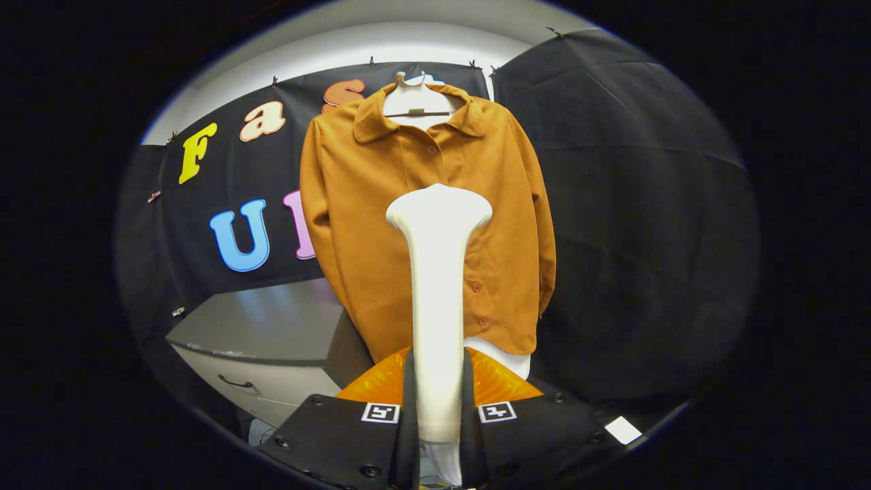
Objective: Iron the clothes twice with a garment steamer, once on the left side and once on the right side.
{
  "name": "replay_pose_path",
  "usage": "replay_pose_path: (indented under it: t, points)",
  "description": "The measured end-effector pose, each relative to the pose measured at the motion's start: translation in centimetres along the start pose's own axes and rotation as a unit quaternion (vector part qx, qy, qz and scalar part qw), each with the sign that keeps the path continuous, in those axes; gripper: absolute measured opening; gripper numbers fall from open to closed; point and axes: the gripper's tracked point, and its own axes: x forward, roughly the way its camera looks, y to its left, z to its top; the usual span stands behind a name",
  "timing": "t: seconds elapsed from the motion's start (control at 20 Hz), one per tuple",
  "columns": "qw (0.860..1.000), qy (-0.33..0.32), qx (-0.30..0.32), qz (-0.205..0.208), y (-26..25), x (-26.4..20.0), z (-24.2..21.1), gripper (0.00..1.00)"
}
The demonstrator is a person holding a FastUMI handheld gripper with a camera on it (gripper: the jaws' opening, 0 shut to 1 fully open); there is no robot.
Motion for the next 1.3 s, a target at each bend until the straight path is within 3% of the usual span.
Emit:
replay_pose_path:
  t: [0.7, 1.3]
  points:
    - [0.992, -0.104, -0.024, 0.074, 13.9, -3.3, 12.2, 0.27]
    - [0.983, -0.131, -0.031, 0.122, 25.0, -8.3, 13.9, 0.27]
